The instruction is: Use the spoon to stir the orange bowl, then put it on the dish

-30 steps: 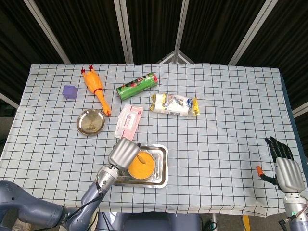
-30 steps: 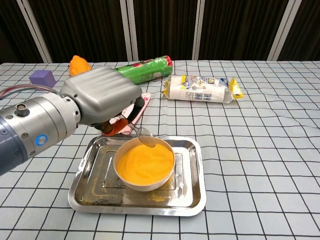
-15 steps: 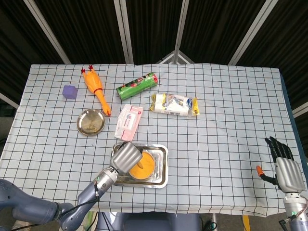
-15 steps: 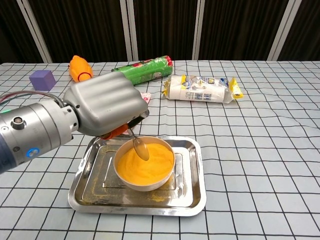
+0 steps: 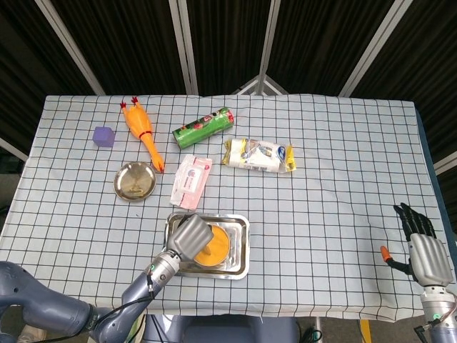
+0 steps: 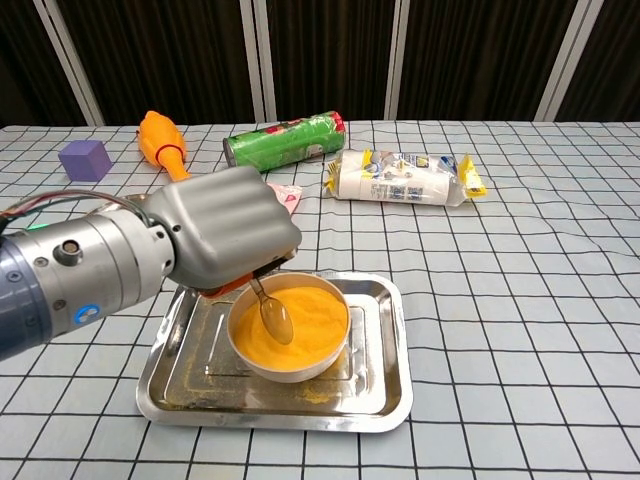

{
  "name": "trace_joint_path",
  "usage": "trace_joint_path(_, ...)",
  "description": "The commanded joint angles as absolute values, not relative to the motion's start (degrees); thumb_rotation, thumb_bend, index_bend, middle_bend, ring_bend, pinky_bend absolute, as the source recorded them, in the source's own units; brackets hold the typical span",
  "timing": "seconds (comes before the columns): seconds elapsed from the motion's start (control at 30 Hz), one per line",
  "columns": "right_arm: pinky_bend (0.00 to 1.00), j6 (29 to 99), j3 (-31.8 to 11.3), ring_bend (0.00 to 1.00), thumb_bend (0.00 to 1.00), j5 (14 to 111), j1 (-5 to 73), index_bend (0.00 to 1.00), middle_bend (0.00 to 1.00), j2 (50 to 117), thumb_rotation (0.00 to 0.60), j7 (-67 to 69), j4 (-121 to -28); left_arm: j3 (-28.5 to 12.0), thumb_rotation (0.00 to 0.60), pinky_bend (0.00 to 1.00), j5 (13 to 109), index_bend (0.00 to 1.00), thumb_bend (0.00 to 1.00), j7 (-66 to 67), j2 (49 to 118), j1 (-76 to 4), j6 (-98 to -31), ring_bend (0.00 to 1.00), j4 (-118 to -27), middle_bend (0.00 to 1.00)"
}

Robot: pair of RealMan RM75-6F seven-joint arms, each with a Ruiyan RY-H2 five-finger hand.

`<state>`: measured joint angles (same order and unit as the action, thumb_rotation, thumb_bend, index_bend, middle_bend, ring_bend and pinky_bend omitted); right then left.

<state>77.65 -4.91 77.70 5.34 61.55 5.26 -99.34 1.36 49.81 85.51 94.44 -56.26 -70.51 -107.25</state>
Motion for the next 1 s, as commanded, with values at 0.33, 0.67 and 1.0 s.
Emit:
trace_joint_path(0.33,0.0,77.5,-4.9,0.0,0.4,77.7,5.4,0.0,0.0,61.4,0.6,5.4,-99.6,1.1,0.6,0.97,40.7,0.83,0.72,93.1,95.2,-59.6,-73.4,0.98,-109.7,1.0)
trace_joint_path(0.67,0.0,77.3,-5.0,0.0,0.4,77.4,5.4,0.0,0.0,61.3,0.6,5.9,-99.6,-0.1,0.6,0.97,38.7,0.84,0.73,94.5,99.4,-61.4,-76.4,0.99,-105.2,1.0)
trace_joint_path(1.0,0.0,77.0,-4.9,0.0,0.4,77.6,5.5,0.0,0.0,61.1,0.6,6.5,-99.9,-0.2,0.6,0.97,40.9,0.84,0.73,96.0,103.4,-62.1,-80.1,0.99,-101.7,1.0)
